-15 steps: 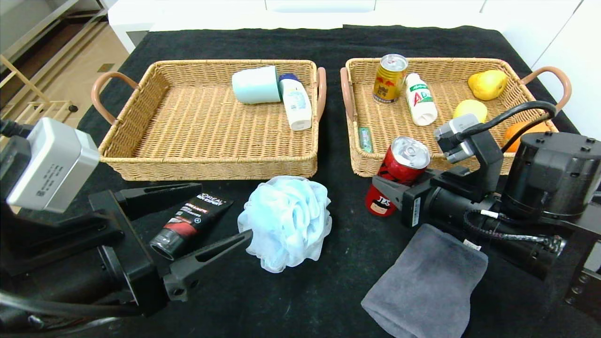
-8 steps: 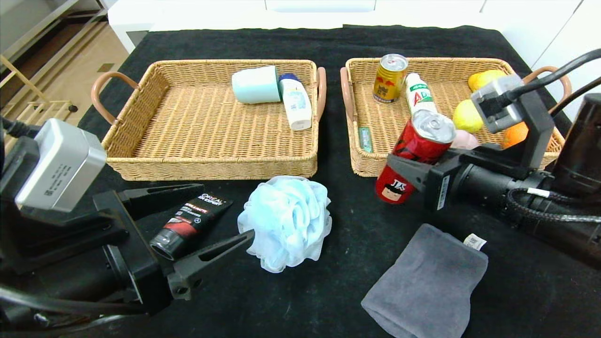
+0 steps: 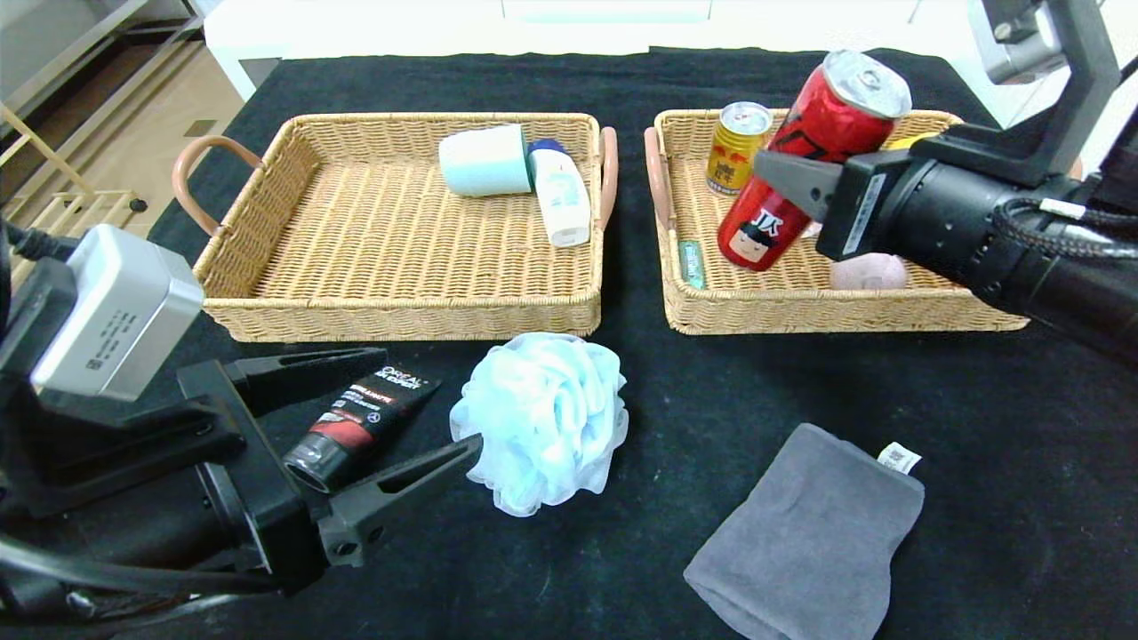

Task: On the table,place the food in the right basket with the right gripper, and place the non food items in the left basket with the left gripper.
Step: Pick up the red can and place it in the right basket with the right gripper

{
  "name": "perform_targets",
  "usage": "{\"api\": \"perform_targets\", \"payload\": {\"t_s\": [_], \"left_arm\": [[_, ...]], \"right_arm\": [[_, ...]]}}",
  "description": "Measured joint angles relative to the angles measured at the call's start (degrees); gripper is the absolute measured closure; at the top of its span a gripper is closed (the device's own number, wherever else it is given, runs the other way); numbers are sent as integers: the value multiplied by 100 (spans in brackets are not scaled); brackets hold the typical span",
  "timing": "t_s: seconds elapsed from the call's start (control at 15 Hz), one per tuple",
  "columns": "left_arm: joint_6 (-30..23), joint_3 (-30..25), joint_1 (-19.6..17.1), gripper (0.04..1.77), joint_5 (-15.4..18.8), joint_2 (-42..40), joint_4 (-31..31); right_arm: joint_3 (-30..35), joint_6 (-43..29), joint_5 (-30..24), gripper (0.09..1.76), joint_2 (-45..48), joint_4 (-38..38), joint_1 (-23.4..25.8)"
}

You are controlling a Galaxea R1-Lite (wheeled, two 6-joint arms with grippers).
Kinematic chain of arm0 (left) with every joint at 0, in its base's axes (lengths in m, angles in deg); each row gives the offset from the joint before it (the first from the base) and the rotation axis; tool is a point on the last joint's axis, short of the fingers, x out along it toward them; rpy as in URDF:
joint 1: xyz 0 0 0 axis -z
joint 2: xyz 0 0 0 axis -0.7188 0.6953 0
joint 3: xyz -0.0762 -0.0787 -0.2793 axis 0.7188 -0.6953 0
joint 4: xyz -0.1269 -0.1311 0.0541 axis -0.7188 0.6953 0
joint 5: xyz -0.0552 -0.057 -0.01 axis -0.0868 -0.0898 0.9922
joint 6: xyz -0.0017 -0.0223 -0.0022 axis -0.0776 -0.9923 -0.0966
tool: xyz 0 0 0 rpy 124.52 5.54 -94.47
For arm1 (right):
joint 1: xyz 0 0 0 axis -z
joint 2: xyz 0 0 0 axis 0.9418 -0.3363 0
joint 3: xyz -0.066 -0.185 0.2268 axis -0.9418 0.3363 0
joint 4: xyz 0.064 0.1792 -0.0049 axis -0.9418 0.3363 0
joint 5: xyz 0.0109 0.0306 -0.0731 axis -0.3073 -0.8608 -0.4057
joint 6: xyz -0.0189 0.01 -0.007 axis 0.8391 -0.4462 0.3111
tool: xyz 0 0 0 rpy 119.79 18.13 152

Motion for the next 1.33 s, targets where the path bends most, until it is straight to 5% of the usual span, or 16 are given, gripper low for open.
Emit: {"api": "perform_targets", "payload": {"t_s": [0.6,1.33], "left_arm": [[-2,9,-44,9,5,-2,0],[7,0,-33,9,7,2,7]], "right_arm": [[-1456,-33,0,86,-1125,550,634],[-1773,-168,9,86,-1654,505,940]]}}
